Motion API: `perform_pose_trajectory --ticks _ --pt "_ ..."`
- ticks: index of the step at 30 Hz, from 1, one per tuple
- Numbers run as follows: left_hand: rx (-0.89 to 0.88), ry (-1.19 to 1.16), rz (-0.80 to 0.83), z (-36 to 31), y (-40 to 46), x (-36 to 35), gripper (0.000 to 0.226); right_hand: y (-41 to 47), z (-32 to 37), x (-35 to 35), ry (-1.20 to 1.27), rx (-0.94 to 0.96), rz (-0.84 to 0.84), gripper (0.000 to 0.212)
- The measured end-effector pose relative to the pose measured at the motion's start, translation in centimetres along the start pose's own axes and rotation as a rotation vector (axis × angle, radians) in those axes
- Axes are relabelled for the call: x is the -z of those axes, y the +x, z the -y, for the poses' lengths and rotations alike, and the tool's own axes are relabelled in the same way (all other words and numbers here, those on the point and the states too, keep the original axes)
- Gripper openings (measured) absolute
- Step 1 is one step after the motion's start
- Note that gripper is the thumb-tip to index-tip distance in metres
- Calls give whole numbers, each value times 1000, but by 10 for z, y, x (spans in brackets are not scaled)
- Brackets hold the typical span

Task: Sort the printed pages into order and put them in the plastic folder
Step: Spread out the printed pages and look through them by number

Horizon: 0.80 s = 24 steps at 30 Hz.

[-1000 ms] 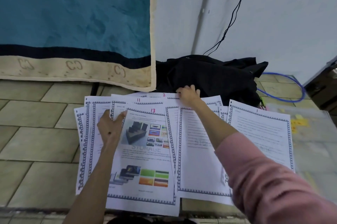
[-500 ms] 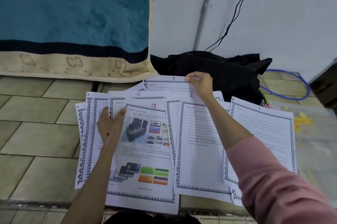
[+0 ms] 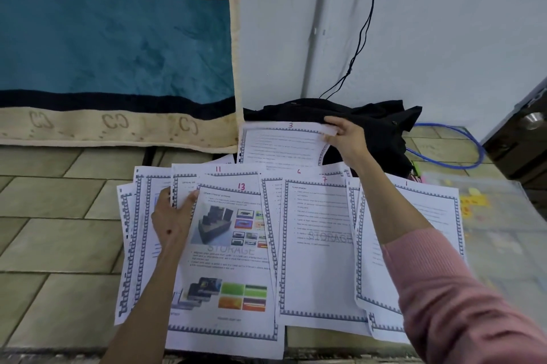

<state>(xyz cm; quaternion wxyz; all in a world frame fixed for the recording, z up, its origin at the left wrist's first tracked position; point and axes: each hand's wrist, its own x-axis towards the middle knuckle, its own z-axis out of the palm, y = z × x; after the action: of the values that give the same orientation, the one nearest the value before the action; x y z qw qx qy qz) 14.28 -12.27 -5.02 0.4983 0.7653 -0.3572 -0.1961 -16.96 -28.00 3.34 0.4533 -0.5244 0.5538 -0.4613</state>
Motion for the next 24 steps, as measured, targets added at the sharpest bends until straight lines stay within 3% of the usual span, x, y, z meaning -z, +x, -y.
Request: perform_pose_trajectory --ticks 3,8,10,12,15,16,18,24 --pt "2 -4 -3 0 -1 0 36 0 -17 5 -249 7 0 22" --pt "9 9 2 1 -1 -1 37 -6 -33 10 -386 -40 -3 17" --pt "-1 7 3 0 -2 -1 36 -8 -38 8 -379 -85 -30 13" --pt "-3 0 2 -2 -3 -1 36 -10 -46 4 -392 -102 -28 24" --pt "6 5 -2 -2 -3 -2 38 -15 -50 -2 -307 -65 32 13" --pt "6 12 -5 -2 -3 -2 39 -16 -52 -3 -279 -64 39 21" --pt "4 29 -9 -1 -3 -3 41 -20 -52 -8 -245 -76 -5 26" --pt "15 33 -4 0 -2 -3 52 -26 -42 -15 -93 12 -129 17"
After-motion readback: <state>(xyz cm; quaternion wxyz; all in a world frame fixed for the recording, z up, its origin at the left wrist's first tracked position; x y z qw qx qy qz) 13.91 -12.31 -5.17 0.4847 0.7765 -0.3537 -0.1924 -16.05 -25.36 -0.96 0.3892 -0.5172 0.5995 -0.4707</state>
